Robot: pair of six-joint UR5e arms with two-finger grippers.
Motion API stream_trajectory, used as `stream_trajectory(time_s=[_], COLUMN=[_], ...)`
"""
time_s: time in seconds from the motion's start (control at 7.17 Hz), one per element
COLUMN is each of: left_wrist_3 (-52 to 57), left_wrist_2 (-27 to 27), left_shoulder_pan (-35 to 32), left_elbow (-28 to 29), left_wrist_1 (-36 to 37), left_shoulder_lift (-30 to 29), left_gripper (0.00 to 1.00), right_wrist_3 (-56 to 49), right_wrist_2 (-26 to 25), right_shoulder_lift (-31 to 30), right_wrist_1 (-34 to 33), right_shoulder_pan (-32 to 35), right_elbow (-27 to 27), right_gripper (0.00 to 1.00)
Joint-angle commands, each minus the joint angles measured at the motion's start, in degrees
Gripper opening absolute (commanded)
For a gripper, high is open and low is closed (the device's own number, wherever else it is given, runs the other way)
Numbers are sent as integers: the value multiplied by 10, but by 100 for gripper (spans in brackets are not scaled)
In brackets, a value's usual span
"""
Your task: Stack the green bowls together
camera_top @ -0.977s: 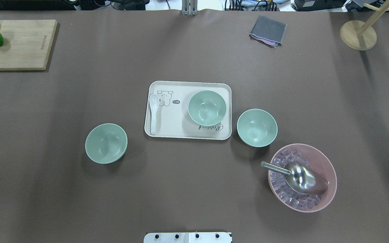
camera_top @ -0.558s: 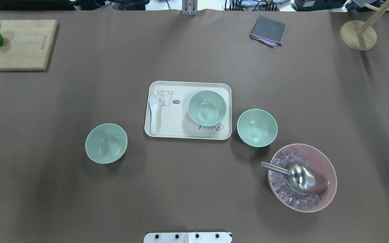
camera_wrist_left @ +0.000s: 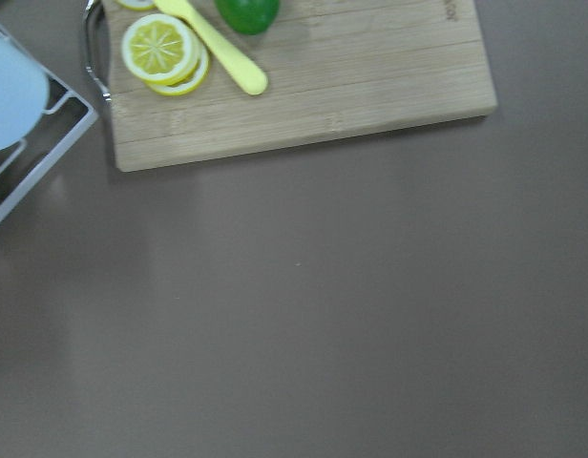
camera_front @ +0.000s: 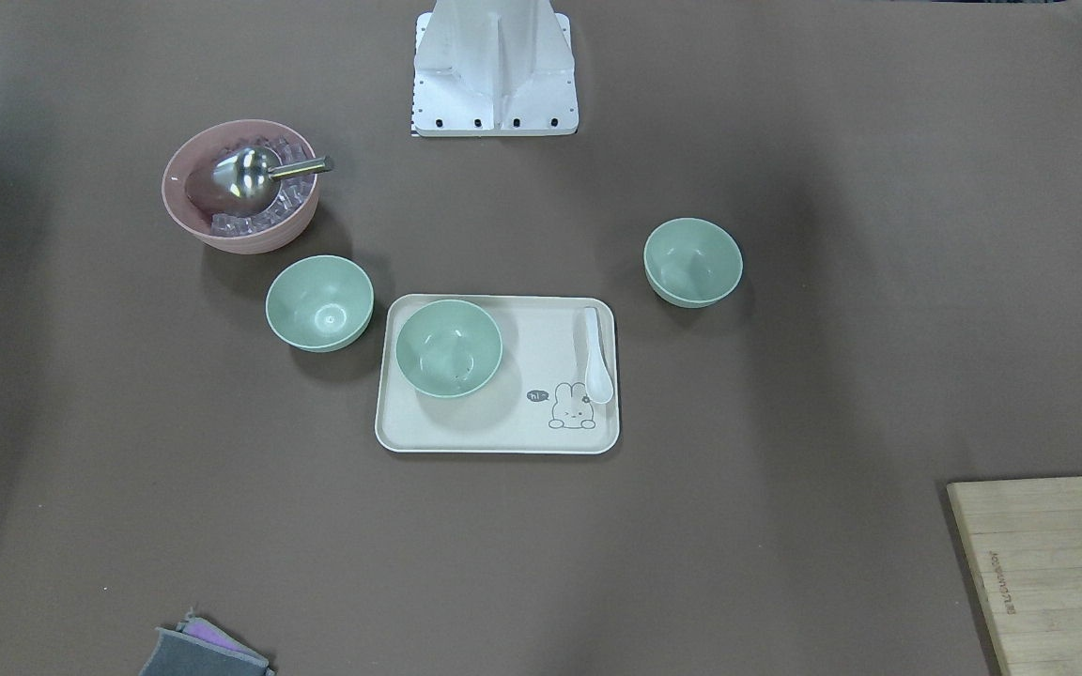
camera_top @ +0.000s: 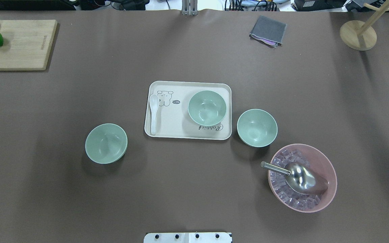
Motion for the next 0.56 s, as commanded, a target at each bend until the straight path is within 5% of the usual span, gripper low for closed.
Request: stream_trajectory(time_s=[0.0, 0.42], left_wrist_3=[-163, -377], left_wrist_2=[36, 153], left_shoulder_pan=[108, 283], left_elbow=[-50, -90], left_wrist_1=[-27, -139], left_shoulder_lift=[-33, -30], left_gripper=[98, 98], right_wrist_3=[19, 111], right_wrist_2=[6, 3], right_shoulder_lift=[1, 4], right_wrist_1=[3, 3], right_shoulder_pan=[-15, -64], right_elbow=[11, 48], right_gripper=[100, 100])
